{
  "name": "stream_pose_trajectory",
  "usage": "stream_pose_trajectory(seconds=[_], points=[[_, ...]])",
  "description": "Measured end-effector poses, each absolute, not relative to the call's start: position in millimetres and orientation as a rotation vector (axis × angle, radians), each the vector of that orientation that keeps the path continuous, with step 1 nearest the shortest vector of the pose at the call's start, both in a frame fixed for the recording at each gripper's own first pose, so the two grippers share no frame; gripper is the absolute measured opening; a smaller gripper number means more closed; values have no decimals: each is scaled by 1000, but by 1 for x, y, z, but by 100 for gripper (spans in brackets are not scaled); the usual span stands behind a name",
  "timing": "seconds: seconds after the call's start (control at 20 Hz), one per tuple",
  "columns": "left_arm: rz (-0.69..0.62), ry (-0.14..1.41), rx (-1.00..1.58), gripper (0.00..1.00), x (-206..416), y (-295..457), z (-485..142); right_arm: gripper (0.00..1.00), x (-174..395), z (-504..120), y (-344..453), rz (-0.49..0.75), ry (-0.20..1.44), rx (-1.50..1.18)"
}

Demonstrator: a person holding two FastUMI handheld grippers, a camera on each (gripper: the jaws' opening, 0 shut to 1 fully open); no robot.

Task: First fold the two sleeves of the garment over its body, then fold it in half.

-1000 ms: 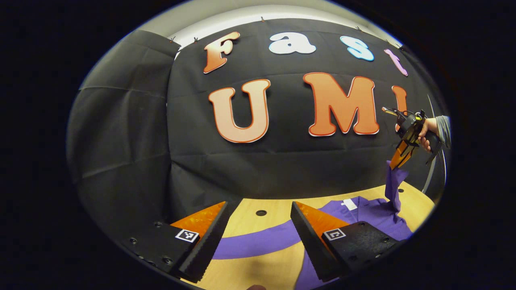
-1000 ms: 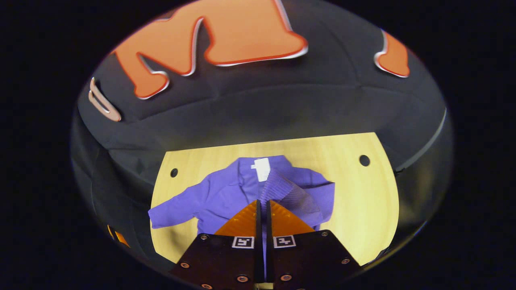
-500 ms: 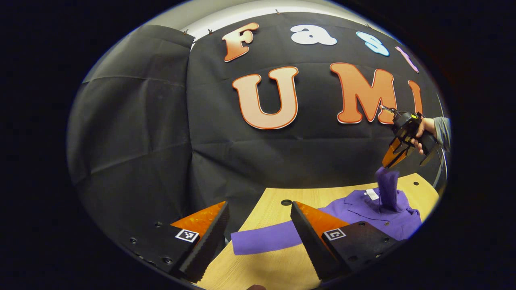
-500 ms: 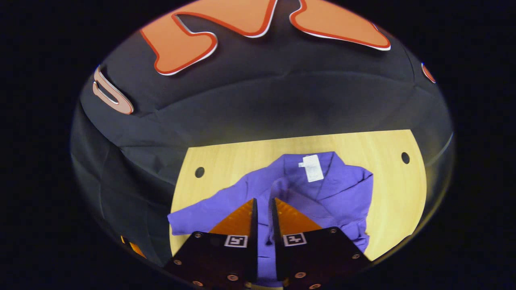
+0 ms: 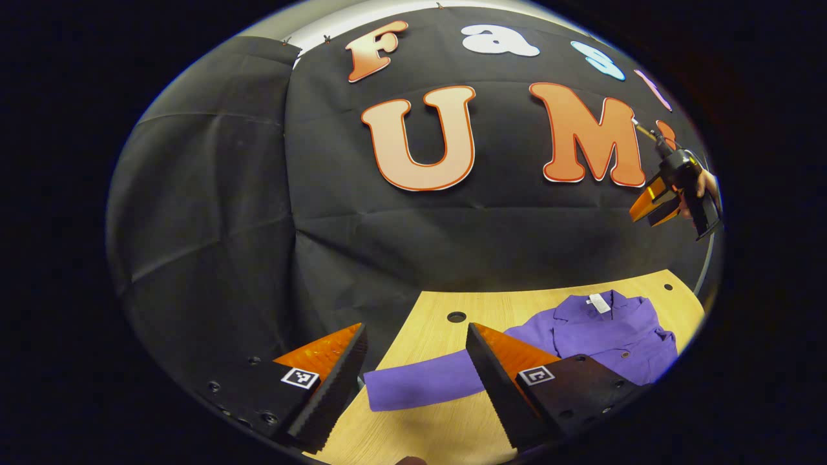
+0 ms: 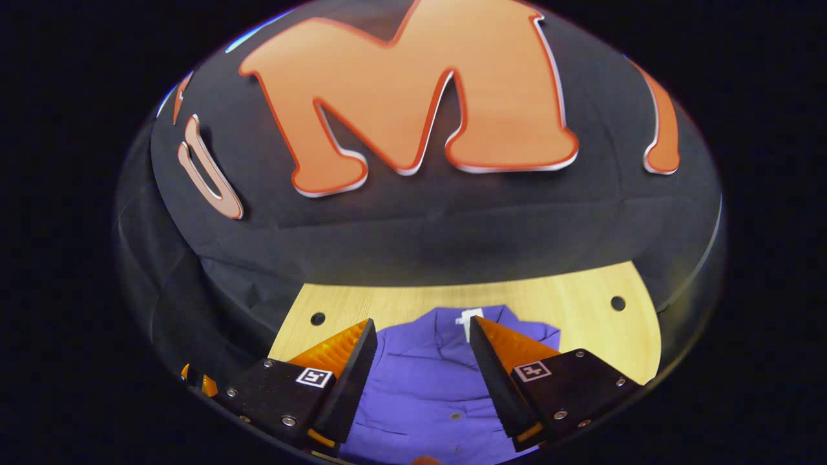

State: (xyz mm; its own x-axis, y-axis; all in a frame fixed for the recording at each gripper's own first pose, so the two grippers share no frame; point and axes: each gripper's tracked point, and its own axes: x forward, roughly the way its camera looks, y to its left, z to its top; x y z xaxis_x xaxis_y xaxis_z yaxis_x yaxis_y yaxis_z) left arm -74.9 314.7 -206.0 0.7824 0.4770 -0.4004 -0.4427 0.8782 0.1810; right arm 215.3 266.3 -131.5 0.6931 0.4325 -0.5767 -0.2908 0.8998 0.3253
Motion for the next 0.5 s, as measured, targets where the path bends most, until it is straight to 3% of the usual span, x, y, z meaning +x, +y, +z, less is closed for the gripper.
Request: stream_pose_trajectory(seconds=[0.2,0.5], points=[[520,564,40,96,-59,336,-227,94,209,-82,214,328,535,207],[534,791,-71,96,-54,362,-279,95,187,-29,142,224,322,117]])
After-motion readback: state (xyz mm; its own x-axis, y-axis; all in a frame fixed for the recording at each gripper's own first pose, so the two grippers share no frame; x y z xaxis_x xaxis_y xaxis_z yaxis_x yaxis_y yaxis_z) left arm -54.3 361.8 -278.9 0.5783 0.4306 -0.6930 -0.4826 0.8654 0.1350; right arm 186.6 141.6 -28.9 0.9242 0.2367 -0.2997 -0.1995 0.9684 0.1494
